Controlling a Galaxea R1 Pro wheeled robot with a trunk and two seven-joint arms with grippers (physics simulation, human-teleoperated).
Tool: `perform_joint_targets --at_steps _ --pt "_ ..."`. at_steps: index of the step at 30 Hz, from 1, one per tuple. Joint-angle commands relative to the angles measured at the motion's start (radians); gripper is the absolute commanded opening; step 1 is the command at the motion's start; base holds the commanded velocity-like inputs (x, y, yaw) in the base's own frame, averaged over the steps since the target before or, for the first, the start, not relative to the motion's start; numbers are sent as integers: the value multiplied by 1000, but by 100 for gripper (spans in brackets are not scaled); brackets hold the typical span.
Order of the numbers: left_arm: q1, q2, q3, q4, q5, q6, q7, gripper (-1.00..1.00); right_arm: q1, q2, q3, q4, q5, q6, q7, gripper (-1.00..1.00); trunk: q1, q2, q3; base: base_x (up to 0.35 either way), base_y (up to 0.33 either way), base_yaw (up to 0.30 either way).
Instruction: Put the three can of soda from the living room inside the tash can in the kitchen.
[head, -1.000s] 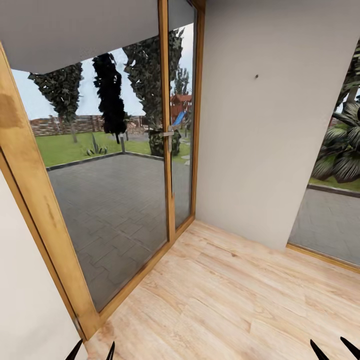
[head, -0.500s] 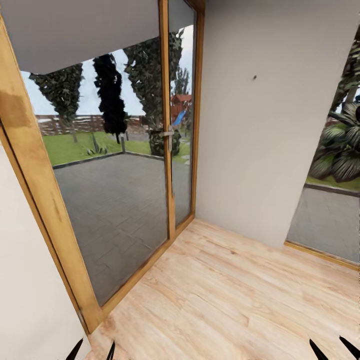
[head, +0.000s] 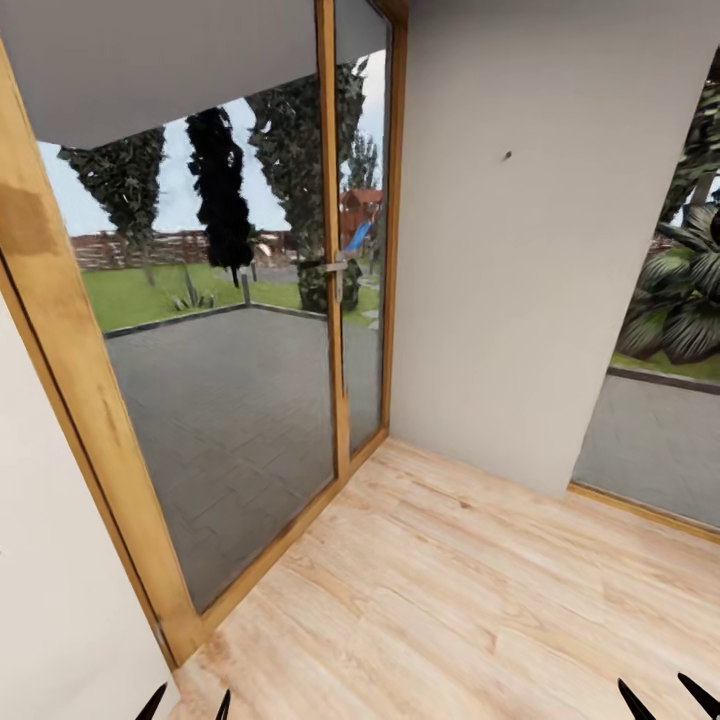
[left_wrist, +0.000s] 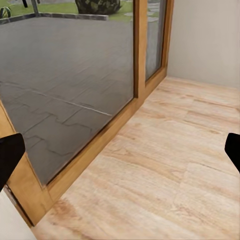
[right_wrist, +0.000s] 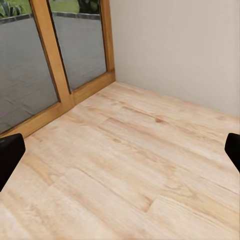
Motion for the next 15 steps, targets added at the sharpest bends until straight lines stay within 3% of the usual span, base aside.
perform_joint_targets --at_steps 1,15 --pt "0 0 0 1 0 1 0 100 0 0 0 0 0 0 0 100 0 0 0 223 -80 0" --pt "0 0 -1 4 -1 4 -1 100 0 -1 1 9 0 -3 0 100 0 0 0 280 -134 0"
